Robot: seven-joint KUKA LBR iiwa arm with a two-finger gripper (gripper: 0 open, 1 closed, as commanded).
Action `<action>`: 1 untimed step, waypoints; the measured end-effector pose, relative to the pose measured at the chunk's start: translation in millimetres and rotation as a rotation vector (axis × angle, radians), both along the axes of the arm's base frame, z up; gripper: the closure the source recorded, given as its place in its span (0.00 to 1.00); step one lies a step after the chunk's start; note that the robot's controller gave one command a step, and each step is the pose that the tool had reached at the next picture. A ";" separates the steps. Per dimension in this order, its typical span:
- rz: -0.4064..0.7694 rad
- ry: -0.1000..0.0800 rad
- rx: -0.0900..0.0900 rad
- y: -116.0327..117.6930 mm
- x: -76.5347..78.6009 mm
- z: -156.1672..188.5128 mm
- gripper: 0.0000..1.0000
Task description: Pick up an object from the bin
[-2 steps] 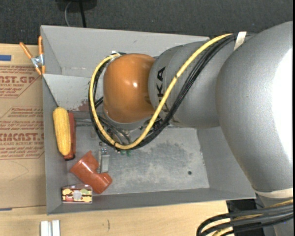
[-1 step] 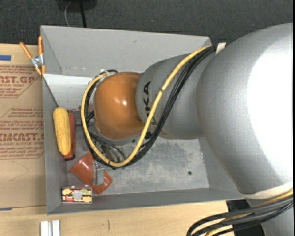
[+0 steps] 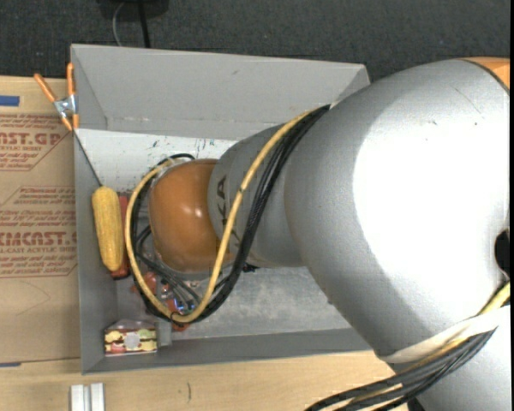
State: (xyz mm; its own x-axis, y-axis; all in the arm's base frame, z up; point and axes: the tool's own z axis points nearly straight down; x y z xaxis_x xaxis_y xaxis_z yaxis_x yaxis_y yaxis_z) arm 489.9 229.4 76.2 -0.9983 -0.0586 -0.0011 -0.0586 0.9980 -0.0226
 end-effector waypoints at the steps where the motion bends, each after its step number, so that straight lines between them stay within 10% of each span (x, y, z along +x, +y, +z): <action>1: -0.037 -0.022 0.037 16.5 -1.3 -0.3 1.00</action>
Offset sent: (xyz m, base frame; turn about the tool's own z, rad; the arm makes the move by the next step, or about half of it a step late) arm 0.0000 0.0000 0.0000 0.0000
